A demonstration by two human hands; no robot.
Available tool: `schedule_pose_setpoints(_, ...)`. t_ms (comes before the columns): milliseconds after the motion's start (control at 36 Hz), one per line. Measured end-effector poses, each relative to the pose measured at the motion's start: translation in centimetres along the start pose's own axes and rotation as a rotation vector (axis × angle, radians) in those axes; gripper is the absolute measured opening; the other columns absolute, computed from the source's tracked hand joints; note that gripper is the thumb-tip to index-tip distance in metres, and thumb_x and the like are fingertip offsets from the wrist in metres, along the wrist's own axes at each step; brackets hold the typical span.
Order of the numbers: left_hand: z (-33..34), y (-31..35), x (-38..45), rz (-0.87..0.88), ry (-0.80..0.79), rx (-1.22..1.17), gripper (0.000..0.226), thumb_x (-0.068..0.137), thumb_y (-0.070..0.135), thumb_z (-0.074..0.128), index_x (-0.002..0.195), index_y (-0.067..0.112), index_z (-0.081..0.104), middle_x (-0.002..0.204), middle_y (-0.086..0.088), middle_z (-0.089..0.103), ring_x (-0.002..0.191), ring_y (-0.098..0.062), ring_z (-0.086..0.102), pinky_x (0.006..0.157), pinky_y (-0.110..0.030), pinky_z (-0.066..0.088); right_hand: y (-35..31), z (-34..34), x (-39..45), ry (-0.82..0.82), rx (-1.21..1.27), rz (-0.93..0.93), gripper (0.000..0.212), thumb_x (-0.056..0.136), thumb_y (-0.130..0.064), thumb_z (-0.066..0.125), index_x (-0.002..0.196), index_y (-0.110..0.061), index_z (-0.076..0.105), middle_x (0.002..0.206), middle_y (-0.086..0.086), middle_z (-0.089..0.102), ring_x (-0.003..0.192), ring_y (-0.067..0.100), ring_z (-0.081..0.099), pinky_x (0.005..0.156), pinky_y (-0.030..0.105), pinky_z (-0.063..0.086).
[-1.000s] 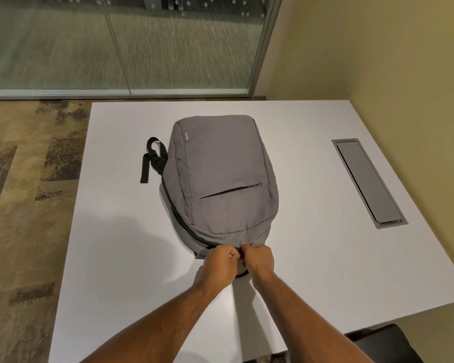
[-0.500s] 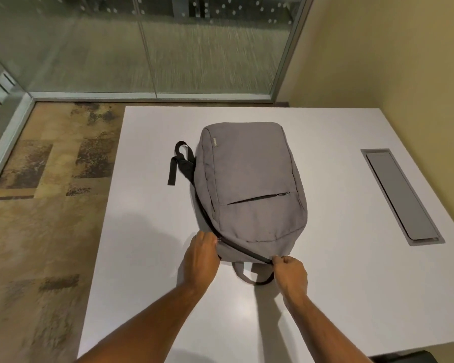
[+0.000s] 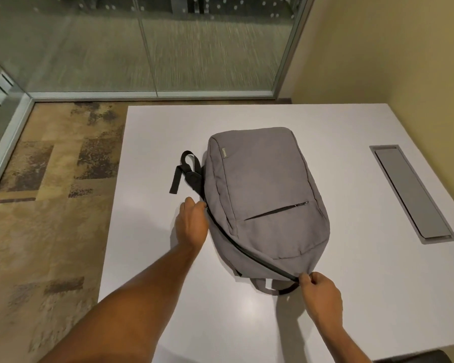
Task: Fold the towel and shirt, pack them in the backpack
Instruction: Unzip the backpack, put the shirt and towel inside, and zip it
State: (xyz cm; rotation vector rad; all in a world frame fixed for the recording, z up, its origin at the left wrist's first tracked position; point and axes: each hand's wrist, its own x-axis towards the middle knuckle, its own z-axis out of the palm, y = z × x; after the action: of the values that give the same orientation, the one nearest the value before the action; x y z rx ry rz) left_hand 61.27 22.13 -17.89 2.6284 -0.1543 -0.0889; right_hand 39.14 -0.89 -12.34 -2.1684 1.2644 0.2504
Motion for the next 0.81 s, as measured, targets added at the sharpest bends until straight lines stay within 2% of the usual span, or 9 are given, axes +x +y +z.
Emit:
schedule_pose_setpoints(83, 0.1, -0.5, 1.0, 0.002, -0.005, 0.016, 0.033, 0.089, -0.013, 0.052, 0.110, 0.007, 0.068, 0.104, -0.013, 0.055, 0.098, -0.031, 0.056, 0.079, -0.045, 0.056, 0.9, -0.3, -0.2, 0.011, -0.026, 0.001, 0.039, 0.098, -0.024, 0.053, 0.063, -0.012, 0.039, 0.056, 0.003, 0.048, 0.056, 0.022, 0.045, 0.054, 0.033, 0.033)
schedule_pose_setpoints(250, 0.0, -0.7, 2.7, 0.019, -0.025, 0.046, 0.028, 0.092, -0.006, 0.055, 0.113, 0.008, 0.067, 0.111, -0.014, 0.056, 0.101, -0.031, 0.057, 0.081, -0.045, 0.055, 2.3, -0.2, -0.9, 0.007, -0.095, 0.010, 0.040, 0.102, -0.029, 0.049, 0.068, -0.008, 0.049, 0.063, 0.007, 0.059, 0.061, 0.024, 0.055, 0.055, 0.033, 0.037)
schedule_pose_setpoints(333, -0.2, -0.5, 3.2, 0.013, -0.032, 0.028, 0.026, 0.095, -0.003, 0.054, 0.115, 0.008, 0.067, 0.115, -0.016, 0.057, 0.103, -0.034, 0.058, 0.084, -0.047, 0.056, 2.4, 0.2, -1.3, 0.015, -0.126, 0.005, 0.041, 0.103, -0.030, 0.049, 0.068, -0.010, 0.049, 0.063, 0.006, 0.059, 0.059, 0.021, 0.054, 0.053, 0.033, 0.037)
schedule_pose_setpoints(528, 0.1, 0.0, 4.6, 0.000, -0.055, 0.033, 0.019, 0.096, 0.002, 0.054, 0.109, 0.006, 0.067, 0.108, -0.016, 0.060, 0.097, -0.035, 0.062, 0.082, -0.050, 0.056, 2.0, 0.7, -1.6, 0.030, -0.168, 0.006, 0.039, 0.106, -0.034, 0.046, 0.072, -0.015, 0.054, 0.070, 0.000, 0.062, 0.064, 0.015, 0.058, 0.054, 0.031, 0.038)
schedule_pose_setpoints(583, -0.1, 0.4, 4.7, -0.014, -0.040, 0.004, 0.019, 0.099, 0.006, 0.051, 0.110, 0.003, 0.066, 0.110, -0.018, 0.060, 0.098, -0.037, 0.061, 0.083, -0.052, 0.054, 1.7, 1.0, -1.6, 0.061, -0.157, -0.003, 0.035, 0.106, -0.038, 0.047, 0.079, -0.017, 0.054, 0.077, -0.003, 0.062, 0.067, 0.014, 0.058, 0.058, 0.033, 0.041)
schedule_pose_setpoints(667, 0.0, 1.0, 4.6, -0.001, -0.017, -0.067, 0.024, 0.100, 0.009, 0.048, 0.116, 0.002, 0.064, 0.113, -0.019, 0.060, 0.102, -0.038, 0.061, 0.086, -0.053, 0.054, 1.2, 1.4, -1.6, 0.180, -0.095, -0.049, 0.027, 0.102, -0.043, 0.055, 0.100, -0.017, 0.055, 0.097, -0.003, 0.055, 0.081, 0.018, 0.056, 0.068, 0.037, 0.047)
schedule_pose_setpoints(750, -0.1, 1.9, 4.0, 0.016, -0.001, -0.178, 0.027, 0.102, 0.015, 0.042, 0.118, 0.005, 0.061, 0.117, -0.015, 0.060, 0.106, -0.035, 0.061, 0.090, -0.053, 0.054, 0.8, 2.0, -1.4, 0.313, -0.118, -0.179, 0.034, 0.097, -0.045, 0.063, 0.109, -0.014, 0.054, 0.104, 0.004, 0.054, 0.090, 0.022, 0.052, 0.077, 0.040, 0.051)
schedule_pose_setpoints(806, -0.2, 2.7, 3.4, 0.041, -0.006, -0.227, 0.033, 0.105, 0.019, 0.041, 0.131, 0.004, 0.054, 0.129, -0.016, 0.056, 0.117, -0.036, 0.057, 0.096, -0.051, 0.051, 0.0, 2.1, -1.3, 0.354, -0.192, -0.269, 0.043, 0.095, -0.048, 0.064, 0.117, -0.012, 0.056, 0.111, 0.008, 0.056, 0.095, 0.026, 0.054, 0.080, 0.042, 0.051)
